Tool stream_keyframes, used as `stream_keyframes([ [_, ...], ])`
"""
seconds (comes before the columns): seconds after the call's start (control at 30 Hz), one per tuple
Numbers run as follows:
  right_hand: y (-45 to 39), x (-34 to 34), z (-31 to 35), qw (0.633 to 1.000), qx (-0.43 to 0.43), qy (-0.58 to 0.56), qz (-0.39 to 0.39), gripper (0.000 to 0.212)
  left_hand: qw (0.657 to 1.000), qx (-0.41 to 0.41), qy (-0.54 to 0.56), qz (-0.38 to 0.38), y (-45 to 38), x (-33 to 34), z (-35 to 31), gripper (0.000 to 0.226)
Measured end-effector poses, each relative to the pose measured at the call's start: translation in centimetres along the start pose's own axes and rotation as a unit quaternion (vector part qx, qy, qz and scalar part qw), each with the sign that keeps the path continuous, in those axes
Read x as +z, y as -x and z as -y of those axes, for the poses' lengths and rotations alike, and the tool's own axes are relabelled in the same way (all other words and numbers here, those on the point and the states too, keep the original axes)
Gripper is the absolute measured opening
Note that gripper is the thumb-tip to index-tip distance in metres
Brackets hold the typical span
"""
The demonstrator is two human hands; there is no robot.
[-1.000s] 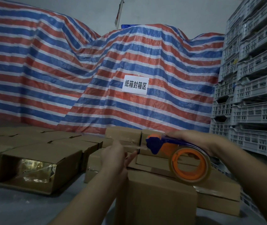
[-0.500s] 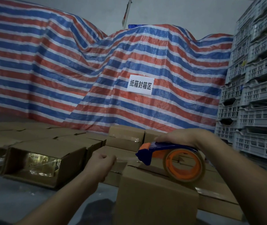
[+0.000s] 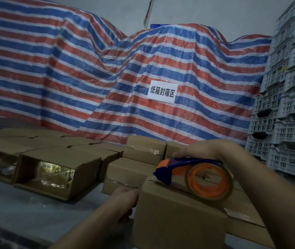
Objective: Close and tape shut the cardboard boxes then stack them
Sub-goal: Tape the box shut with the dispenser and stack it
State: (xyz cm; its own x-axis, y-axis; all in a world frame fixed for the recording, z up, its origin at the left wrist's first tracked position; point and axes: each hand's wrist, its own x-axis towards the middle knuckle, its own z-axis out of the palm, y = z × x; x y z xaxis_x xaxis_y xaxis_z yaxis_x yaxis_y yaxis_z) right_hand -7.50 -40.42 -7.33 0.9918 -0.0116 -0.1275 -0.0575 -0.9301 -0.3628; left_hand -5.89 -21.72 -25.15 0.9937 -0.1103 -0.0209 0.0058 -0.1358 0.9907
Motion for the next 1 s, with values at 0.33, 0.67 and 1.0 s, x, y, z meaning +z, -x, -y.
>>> stream_keyframes([
  [0.33, 0.1, 0.1, 0.3, 1.000, -0.006, 0.011, -0.002, 0.031, 0.995, -0.013, -0.099, -0.022, -0.5, 0.1, 0.3, 0.038],
  [0.67, -0.2, 0.1, 0.1, 1.000, -0.017, 0.025, 0.003, 0.031, 0.993, 0.047, -0.109, 0.023, -1.4, -1.1, -3.0, 0.046],
  [1.0, 0.0, -0.6, 0.1, 0.999, -0.010, 0.035, 0.032, 0.038, 0.989, -0.021, -0.042, 0.138, -1.4, -0.8, -2.8, 0.039],
])
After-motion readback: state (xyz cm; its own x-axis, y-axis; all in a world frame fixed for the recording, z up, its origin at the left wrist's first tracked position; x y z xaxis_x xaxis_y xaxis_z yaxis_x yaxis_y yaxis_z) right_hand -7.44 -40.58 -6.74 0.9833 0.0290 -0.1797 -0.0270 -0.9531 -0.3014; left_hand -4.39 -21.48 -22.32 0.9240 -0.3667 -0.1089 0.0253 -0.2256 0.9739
